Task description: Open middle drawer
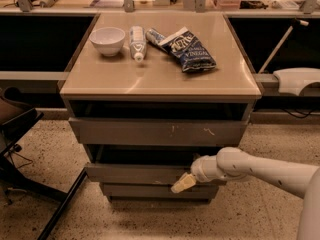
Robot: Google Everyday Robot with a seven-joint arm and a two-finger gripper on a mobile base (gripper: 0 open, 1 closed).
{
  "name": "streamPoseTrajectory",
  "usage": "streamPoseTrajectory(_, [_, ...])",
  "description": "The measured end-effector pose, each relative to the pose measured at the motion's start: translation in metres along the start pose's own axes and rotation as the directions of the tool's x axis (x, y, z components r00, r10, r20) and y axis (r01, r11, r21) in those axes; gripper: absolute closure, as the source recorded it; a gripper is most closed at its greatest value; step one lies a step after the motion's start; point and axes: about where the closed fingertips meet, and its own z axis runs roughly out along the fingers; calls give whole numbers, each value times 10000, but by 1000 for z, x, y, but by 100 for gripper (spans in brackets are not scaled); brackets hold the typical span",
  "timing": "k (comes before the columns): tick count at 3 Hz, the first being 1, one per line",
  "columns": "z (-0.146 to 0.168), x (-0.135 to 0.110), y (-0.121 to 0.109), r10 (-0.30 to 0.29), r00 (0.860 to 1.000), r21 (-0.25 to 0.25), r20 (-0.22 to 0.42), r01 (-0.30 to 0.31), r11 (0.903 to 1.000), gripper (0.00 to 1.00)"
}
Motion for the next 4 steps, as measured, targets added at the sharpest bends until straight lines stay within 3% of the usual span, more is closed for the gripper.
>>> streamPoseTrajectory(1, [0, 0, 0, -4, 10000, -5, -4, 4, 10000, 0])
streamPoseTrajectory(4, [0, 0, 0, -4, 10000, -6, -3, 4, 10000, 66])
